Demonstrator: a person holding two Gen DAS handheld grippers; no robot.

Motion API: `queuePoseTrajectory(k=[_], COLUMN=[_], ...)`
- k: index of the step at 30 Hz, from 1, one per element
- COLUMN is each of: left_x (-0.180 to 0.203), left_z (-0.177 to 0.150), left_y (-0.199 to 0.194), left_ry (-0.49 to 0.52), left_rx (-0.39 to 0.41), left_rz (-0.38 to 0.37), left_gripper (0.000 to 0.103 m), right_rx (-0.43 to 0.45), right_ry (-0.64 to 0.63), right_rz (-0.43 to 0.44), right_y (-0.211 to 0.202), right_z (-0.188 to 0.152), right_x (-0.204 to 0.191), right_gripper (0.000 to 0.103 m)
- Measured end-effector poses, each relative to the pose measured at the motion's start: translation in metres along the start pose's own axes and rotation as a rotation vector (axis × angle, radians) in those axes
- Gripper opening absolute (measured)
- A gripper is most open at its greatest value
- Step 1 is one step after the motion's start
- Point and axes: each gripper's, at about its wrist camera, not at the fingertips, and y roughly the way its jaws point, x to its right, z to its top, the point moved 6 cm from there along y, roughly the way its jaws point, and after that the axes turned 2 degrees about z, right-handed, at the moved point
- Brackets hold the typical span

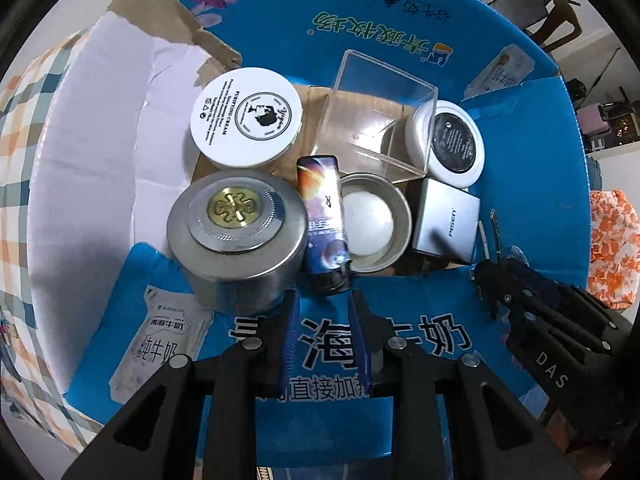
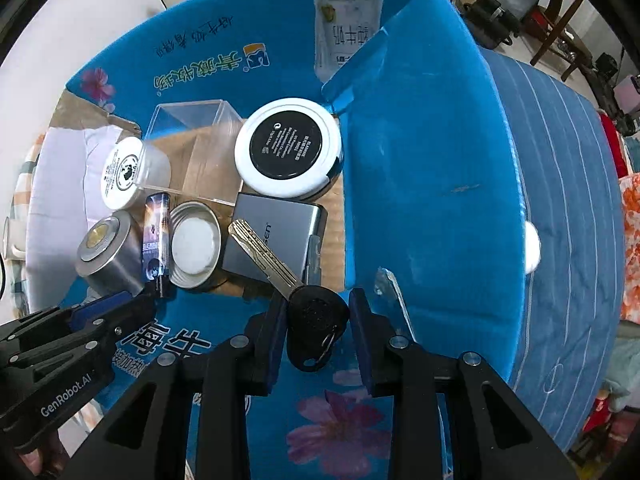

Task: Organize rigid objects
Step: 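Withdraw both tools from the box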

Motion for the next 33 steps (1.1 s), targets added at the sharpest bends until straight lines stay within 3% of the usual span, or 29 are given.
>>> queuePoseTrajectory(k=[10,13,17,20,22,24,26,33], left_x=[0.015,0.018,0.014,0.014,0.012,0.01,0.012,0.008], left_z=[0.004,0.005,0.007,0.005,0.005,0.004,0.005,0.004], left_y=[-0.021,-0.034,-0.049,-0.061,-0.068,-0.076,-0.08,-0.096], left_ry=[0.016,0.015,0.012,0.0,-0.005,-0.008,-0.005,-0.008], left_rx=[0.031,0.048,0.077,0.1,0.112,0.12,0.134,0.194], left_rz=[0.075,0.087,0.112,0.105,0.113,0.116,0.125,0.139], left_gripper=[0.024,0.034,0.063,0.068,0.069,0.073,0.099,0.101], right_rx=[-0.03,-0.04,-0.033,-0.021,-0.014,0.007,0.021,0.078], right_ry=[-0.002,-0.006,-0.009,-0.013,-0.016,-0.007,-0.004,-0.016], right_rz=[-0.034,-0.037,-0.04,-0.048,-0.048,-0.044,-0.038,-0.02], right_y=[0.007,0.006,-0.001,-0.01,-0.016,-0.026,-0.036,-0.073], right_z=[0.005,0.0,-0.009,-0.01,-0.01,-0.01,-0.01,-0.014], right_x=[0.003,0.002,0.002,-0.005,-0.005,-0.003,-0.004,-0.005], right_gripper=[0.035,0.035,0.04,0.051,0.065,0.069,0.069,0.074])
